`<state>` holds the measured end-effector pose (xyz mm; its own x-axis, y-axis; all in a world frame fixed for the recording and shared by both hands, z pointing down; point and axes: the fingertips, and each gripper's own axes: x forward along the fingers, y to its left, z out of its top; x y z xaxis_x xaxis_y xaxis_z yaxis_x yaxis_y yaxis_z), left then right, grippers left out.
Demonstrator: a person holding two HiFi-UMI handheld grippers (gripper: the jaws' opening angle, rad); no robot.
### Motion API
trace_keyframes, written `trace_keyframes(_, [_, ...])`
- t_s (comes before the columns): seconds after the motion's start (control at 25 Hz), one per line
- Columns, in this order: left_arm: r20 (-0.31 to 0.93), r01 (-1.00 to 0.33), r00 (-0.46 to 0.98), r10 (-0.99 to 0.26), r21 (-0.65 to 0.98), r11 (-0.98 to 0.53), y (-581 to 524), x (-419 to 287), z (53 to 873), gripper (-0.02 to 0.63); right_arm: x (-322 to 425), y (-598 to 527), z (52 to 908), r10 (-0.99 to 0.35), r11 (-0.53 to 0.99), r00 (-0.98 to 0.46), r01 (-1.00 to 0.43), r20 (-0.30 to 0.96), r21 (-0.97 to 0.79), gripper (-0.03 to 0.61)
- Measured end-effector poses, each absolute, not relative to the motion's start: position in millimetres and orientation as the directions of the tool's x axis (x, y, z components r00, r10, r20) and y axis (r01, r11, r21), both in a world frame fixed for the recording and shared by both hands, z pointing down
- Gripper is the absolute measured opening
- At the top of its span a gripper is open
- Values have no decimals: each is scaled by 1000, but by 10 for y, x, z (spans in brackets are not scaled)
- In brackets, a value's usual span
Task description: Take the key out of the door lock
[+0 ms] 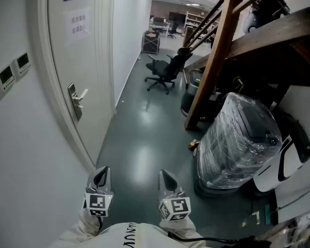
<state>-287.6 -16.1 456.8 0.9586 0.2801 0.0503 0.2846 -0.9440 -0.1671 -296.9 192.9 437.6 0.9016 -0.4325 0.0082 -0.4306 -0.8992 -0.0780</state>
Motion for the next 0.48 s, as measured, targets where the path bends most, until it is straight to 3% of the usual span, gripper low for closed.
trace_keyframes(0.48, [84, 267, 963, 257, -164, -949, -225, -2933, 4677, 0, -2948, 1879, 4460, -455, -887, 890, -452, 15, -96, -3])
